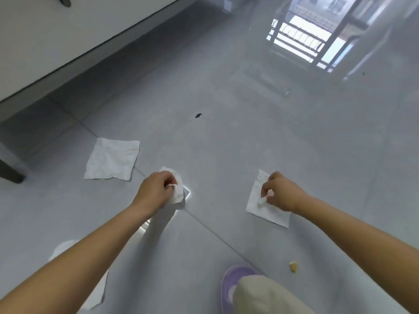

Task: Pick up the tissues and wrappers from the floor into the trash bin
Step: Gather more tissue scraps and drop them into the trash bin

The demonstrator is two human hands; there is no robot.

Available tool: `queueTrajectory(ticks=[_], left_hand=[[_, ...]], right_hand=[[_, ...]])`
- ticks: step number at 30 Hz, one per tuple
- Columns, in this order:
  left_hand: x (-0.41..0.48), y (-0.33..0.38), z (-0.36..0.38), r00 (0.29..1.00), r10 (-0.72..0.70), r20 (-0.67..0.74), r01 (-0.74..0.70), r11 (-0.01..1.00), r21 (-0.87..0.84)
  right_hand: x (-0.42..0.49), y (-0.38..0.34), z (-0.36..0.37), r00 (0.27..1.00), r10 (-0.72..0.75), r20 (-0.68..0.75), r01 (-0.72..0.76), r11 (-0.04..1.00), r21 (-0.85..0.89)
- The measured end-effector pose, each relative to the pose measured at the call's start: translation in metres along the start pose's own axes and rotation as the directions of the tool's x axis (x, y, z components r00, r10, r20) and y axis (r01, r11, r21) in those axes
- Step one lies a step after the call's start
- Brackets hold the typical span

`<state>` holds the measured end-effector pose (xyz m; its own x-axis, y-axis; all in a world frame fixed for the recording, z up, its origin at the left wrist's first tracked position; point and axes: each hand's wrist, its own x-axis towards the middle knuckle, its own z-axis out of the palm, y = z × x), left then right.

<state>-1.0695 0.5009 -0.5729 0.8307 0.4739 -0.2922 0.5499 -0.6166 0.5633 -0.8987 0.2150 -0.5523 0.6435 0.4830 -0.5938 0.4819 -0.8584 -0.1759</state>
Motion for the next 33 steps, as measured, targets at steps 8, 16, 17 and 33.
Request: queueTrajectory(ticks=[8,16,17,33], left_hand=[[-0.011,0.020,0.008,0.999,0.031,0.040,-0.030,0.999,-0.039],[-0.007,0.021,0.002,0.999,0.027,0.038,-0.026,0.999,-0.026],[-0.007,0.021,0.001,0.999,0.021,0.036,-0.020,0.999,-0.027],[-0.022,0.013,-0.063,0.999,0.033,-0.005,-0.033,0.997,-0.068]], right_hand=[[-0.029,0.030,0.033,0.994,-0.110,-0.009,0.110,0.994,-0.018],[-0.113,0.059,0.061,0.961,-0.154,0.232,0.153,0.988,0.023],[-0.118,0.060,0.073,0.957,-0.156,0.246,0.173,0.984,-0.049],[-0.044,-0.064,0.026,0.949,-0.253,-0.190,0.298,0.916,0.270]])
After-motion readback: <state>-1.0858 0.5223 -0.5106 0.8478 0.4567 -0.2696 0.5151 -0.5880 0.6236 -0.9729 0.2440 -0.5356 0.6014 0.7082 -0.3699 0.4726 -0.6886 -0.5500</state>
